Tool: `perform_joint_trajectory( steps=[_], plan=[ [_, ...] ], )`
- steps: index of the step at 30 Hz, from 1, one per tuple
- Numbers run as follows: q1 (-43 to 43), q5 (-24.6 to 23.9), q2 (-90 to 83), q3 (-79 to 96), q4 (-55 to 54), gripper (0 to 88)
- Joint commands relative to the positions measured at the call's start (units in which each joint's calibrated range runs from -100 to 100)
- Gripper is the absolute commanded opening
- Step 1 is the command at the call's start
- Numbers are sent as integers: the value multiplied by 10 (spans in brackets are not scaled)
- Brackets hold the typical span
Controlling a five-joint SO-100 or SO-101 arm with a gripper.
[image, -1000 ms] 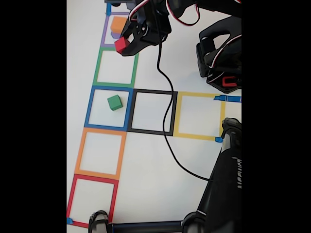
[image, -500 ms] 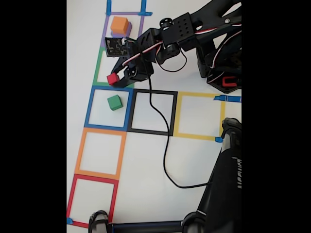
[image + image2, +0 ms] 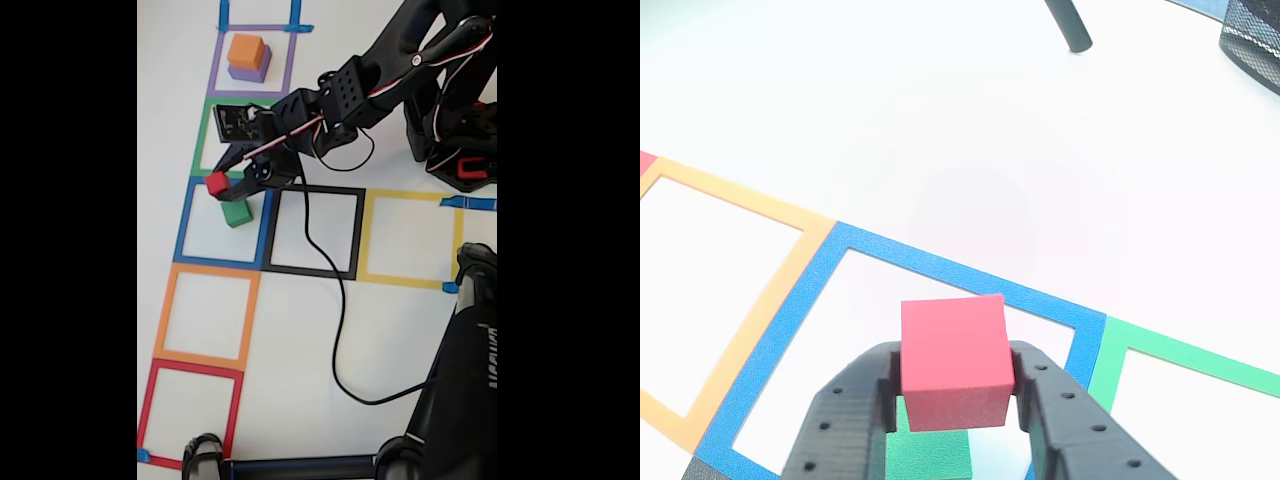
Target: Tower of hanoi
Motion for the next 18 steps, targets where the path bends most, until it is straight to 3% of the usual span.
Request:
perform_joint_trajectory(
  steps=[1,18],
  plan=[
    [-6,7,24,-3,-50,4],
    [-14,7,121,1,-144,4]
  ],
)
